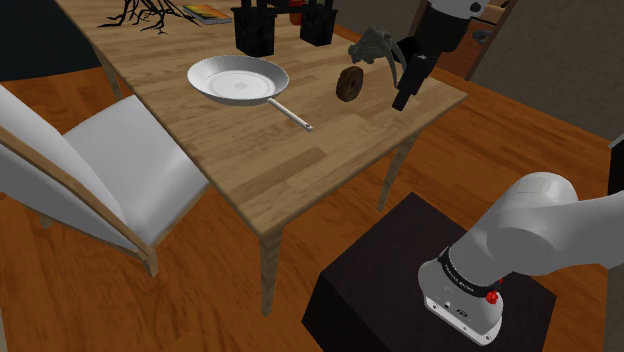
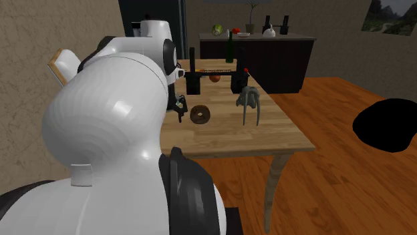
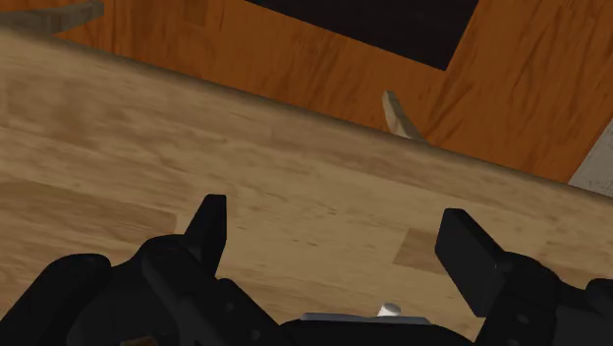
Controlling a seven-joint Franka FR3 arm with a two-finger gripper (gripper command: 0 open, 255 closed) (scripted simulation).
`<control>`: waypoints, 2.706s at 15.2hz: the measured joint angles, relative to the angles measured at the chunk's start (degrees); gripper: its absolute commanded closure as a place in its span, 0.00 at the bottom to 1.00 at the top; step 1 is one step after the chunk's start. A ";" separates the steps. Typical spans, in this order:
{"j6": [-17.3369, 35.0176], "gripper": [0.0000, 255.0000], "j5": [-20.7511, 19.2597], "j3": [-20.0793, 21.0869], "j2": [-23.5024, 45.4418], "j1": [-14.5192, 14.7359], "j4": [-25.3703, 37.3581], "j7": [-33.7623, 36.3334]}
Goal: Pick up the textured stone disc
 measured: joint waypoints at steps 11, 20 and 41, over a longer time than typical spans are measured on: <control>1.24 0.00 -10.38 -13.44 16.58 5.53 10.76 -36.46; 2.75 0.00 -13.30 -20.13 38.71 10.39 29.26 -71.15; 9.13 1.00 -13.61 -20.46 46.84 11.13 30.68 -83.51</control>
